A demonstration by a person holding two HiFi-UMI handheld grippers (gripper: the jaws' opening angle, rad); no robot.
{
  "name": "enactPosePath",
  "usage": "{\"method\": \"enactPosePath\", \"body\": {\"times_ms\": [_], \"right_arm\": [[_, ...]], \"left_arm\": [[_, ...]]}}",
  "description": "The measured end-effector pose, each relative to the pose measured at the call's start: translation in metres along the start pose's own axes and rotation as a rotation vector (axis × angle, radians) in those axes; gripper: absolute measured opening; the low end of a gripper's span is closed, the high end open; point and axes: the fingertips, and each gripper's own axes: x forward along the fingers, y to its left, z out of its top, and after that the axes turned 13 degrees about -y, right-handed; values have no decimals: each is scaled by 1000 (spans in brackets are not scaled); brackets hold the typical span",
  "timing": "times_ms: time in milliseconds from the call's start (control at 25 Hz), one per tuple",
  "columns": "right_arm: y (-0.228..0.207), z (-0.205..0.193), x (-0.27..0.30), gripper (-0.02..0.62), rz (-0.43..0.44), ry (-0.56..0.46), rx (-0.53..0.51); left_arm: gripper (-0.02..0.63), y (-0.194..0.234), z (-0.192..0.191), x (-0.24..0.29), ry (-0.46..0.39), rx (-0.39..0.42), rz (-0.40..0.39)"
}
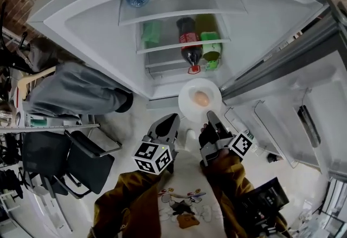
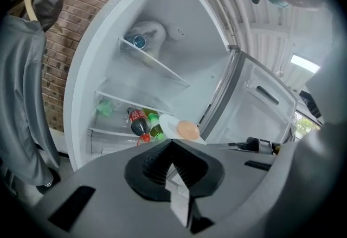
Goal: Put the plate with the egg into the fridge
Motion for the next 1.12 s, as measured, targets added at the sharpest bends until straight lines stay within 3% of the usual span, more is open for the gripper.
{"method": "enactPosePath", "body": {"times_ms": [1120], "right_arm": [[25,17,17,14,-37,-53,11]], "left_arm": [[8,-4,31,33,-36,30,-9]]}}
